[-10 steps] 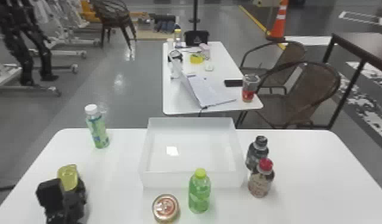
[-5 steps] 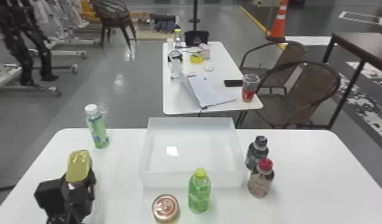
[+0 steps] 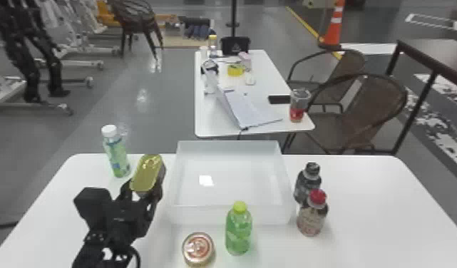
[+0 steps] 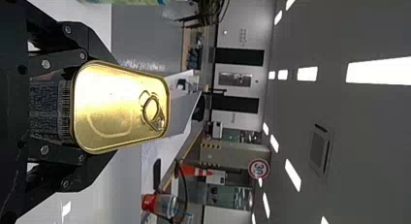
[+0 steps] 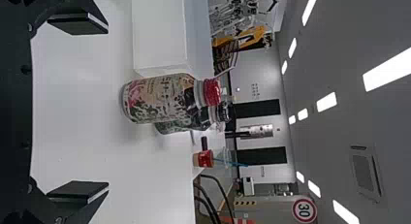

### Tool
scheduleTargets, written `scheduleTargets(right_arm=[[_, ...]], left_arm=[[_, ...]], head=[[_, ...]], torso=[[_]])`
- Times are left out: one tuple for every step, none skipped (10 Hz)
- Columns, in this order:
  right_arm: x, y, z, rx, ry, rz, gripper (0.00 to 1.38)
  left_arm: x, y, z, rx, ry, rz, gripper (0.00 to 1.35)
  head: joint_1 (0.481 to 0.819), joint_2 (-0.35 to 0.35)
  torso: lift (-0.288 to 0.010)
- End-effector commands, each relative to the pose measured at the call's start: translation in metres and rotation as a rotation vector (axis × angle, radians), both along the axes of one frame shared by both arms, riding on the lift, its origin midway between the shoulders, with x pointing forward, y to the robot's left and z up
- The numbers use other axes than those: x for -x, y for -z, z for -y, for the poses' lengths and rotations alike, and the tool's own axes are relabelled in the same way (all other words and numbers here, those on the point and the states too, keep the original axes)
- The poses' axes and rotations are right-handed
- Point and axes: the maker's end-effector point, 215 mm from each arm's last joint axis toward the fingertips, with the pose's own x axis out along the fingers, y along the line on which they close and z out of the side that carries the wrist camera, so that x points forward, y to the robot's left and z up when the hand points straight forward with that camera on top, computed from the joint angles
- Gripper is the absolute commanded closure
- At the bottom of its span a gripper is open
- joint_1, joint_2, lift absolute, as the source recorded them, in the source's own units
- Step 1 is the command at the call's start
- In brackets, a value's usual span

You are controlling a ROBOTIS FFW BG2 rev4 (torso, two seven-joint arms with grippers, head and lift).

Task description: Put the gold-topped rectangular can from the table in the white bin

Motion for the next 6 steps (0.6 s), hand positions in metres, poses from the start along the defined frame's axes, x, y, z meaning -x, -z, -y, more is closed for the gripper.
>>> scheduleTargets(right_arm=[[0.000,0.001,-0.001,-0.001,-0.001,-0.002,0.15],[0.000,0.002,-0.002,-0.002,-0.002,-0.004,0.15],[0.001,0.003,-0.002,-0.002,-0.002,-0.005,0.15],[0.000,0.003,-0.002,-0.002,-0.002,-0.005,0.15],[-0.001,0.003,-0.002,-0.003,-0.002,-0.005,0.15],[-0.001,0.003,-0.002,-0.001,-0.003,-0.006,0.15]], left_arm=[[-0.018,0.000,0.026,0.009,0.100,-0.016,0.83],[-0.030,0.004,0.043,0.005,0.169,-0.036,0.83],[-0.041,0.009,0.060,0.001,0.245,-0.057,0.83],[-0.051,0.010,0.072,-0.018,0.308,-0.066,0.83],[-0.057,0.012,0.083,-0.022,0.363,-0.081,0.83],[-0.060,0.021,0.092,-0.021,0.408,-0.111,0.83]], head=[[0.549,0.000],[0.549,0.000],[0.549,0.000],[0.549,0.000],[0.549,0.000],[0.549,0.000]], torso=[[-0.100],[-0.100],[-0.100],[-0.100],[-0.100],[-0.100]])
